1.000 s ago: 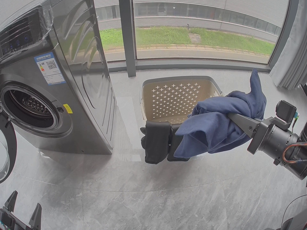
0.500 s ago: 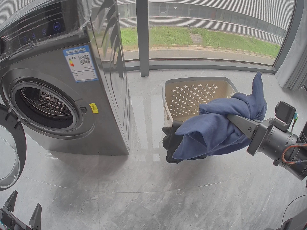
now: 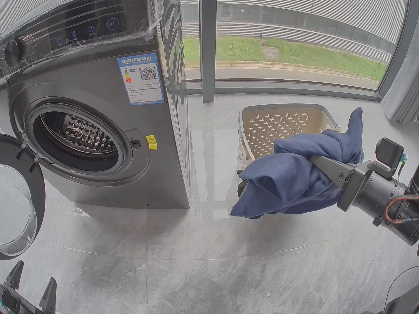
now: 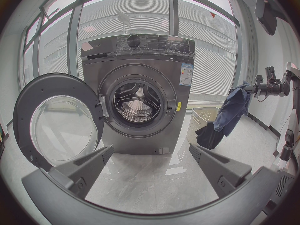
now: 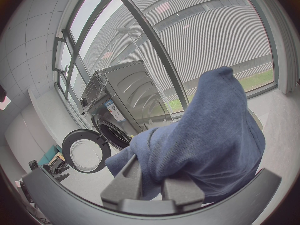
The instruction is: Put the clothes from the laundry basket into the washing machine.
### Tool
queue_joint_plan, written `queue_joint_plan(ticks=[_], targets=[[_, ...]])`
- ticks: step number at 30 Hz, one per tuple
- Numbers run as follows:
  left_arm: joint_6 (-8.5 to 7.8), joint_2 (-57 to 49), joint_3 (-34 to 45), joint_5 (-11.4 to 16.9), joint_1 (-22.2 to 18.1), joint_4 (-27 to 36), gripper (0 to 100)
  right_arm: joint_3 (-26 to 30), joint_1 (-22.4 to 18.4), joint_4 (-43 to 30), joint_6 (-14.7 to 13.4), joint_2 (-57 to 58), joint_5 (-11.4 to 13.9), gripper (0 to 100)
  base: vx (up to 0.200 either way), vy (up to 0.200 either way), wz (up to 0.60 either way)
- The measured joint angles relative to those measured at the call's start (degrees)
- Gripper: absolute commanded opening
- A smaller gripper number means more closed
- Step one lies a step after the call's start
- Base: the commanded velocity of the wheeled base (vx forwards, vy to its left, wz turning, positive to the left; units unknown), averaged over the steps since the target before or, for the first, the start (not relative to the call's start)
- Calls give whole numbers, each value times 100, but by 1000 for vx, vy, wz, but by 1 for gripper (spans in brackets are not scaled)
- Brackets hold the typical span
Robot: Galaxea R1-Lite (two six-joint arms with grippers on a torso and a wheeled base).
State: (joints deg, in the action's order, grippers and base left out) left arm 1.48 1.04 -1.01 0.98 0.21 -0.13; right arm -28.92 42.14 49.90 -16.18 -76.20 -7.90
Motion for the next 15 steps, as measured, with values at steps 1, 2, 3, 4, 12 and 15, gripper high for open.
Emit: queue_joint_plan(ticks=[1,2,3,4,12,15], targets=[[-2,0,0,0,1,2,100,0,0,2,-5,0,2,0,-200,0,0],[0,0,0,0,6,2,100,0,2,2,-5,0,7,0,-200,0,0],[0,0,0,-2,6,2,100,0,2,2,-7,-1,7,0,-200,0,0],[0,0,0,0,6,2,100,0,0,2,-7,-1,7,0,-200,0,0],[-9,0,0,-7,6,2,100,4,5,0,-10,-9,11,0,-75,0,0],[-6,0,0,-7,6,9,100,1,2,-2,-10,-12,11,0,0,133,0]])
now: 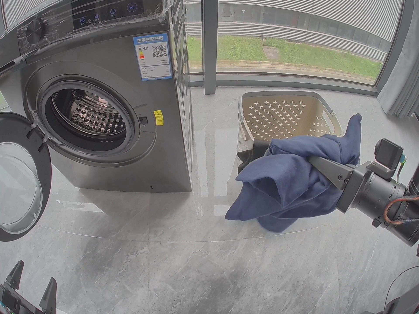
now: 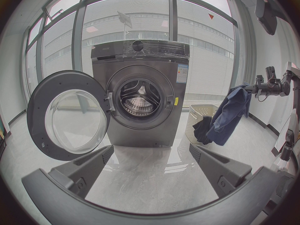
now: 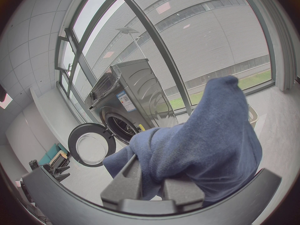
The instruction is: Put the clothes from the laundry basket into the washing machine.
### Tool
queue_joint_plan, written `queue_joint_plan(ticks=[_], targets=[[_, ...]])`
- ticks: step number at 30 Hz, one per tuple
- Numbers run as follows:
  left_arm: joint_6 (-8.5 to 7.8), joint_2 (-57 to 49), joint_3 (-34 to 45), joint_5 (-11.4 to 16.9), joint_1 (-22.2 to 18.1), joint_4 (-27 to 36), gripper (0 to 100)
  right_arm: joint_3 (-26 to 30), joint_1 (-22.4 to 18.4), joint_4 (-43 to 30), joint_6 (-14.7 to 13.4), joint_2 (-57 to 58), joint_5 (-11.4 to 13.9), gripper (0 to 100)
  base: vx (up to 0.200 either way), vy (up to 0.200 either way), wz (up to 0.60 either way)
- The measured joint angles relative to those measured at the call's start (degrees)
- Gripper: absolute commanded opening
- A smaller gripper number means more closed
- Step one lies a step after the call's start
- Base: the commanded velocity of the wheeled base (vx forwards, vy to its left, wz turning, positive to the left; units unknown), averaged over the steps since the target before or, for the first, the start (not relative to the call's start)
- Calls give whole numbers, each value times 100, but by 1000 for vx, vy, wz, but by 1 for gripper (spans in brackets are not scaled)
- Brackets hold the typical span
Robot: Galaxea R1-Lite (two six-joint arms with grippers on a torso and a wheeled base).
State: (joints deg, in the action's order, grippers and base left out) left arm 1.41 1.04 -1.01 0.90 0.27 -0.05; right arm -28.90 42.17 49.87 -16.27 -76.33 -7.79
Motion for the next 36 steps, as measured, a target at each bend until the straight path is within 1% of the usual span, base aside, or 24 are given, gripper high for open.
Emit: queue_joint_plan(ticks=[22,31,36], targets=[[4,0,0,5,0,0,100,13,0,2,-39,-71,-1,0,0,200,0],[-2,0,0,-1,0,-6,100,40,2,2,-116,-79,-1,0,0,0,0],[4,0,0,-4,0,0,100,55,-5,5,-127,-85,-1,0,-200,0,0]])
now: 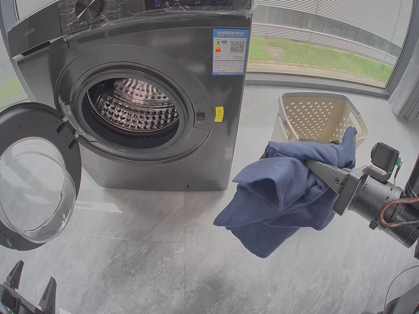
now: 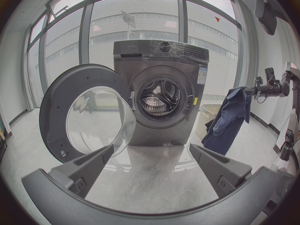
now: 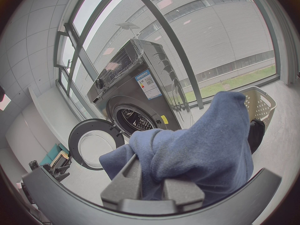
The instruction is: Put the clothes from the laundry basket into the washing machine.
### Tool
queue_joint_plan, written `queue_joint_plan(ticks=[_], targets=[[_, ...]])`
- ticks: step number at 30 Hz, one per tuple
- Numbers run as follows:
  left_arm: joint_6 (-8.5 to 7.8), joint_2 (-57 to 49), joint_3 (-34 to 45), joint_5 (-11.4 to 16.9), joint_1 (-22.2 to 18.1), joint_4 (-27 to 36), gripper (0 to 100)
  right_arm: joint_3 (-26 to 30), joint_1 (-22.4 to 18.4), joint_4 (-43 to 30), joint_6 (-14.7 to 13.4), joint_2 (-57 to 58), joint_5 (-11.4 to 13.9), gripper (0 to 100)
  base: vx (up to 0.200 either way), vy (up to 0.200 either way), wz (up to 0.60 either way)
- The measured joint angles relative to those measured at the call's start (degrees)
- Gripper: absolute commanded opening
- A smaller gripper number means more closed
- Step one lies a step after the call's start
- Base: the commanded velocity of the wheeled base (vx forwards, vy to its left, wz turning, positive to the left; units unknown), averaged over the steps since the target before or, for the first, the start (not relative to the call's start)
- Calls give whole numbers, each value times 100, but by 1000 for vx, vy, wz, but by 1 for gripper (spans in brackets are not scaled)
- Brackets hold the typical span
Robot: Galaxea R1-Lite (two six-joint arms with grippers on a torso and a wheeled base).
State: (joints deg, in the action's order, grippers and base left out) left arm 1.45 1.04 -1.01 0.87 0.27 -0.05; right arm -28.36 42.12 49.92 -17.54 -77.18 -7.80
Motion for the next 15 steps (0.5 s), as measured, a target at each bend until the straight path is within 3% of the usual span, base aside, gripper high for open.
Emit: queue_joint_plan(ticks=[10,15], targets=[[-6,0,0,-2,-2,-2,100,79,5,0,-9,-7,6,0,-20,0,0],[0,0,0,0,0,-2,100,107,-1,0,-49,-13,6,0,0,200,0]])
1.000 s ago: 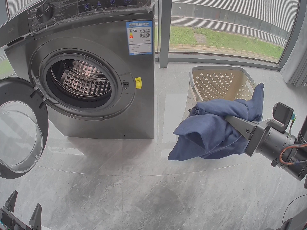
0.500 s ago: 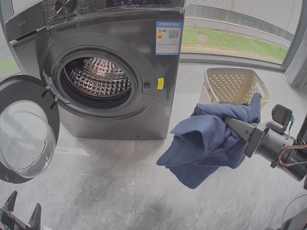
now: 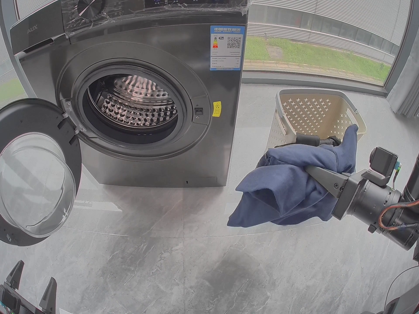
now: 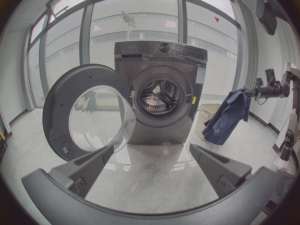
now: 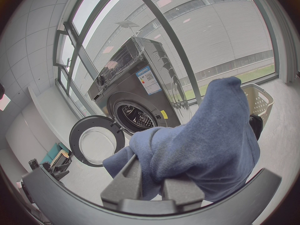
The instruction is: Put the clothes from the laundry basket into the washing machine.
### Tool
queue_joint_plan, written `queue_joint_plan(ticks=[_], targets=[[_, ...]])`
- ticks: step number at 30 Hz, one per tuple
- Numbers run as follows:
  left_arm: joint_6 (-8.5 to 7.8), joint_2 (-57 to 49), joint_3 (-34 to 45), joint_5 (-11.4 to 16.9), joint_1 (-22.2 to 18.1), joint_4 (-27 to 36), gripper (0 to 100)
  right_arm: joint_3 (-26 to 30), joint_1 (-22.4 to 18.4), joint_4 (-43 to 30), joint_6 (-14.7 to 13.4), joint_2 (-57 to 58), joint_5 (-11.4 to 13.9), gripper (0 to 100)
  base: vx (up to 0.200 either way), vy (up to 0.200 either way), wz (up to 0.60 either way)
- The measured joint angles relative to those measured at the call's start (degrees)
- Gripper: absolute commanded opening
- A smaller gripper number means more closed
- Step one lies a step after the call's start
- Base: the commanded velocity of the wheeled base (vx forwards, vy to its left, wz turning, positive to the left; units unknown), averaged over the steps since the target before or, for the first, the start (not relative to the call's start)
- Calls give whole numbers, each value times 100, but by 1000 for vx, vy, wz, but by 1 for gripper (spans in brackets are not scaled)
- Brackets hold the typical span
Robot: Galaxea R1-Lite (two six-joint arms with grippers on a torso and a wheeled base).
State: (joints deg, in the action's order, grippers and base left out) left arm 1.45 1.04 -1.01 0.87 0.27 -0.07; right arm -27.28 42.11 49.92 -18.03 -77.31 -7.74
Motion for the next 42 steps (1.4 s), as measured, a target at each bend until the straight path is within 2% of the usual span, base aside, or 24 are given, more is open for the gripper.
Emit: queue_joint_plan(ticks=[7,42], targets=[[-6,0,0,2,-5,0,100,0,0,5,-55,-41,2,0,0,200,0],[-20,0,0,2,0,0,100,37,4,9,-60,-188,6,0,0,0,0]])
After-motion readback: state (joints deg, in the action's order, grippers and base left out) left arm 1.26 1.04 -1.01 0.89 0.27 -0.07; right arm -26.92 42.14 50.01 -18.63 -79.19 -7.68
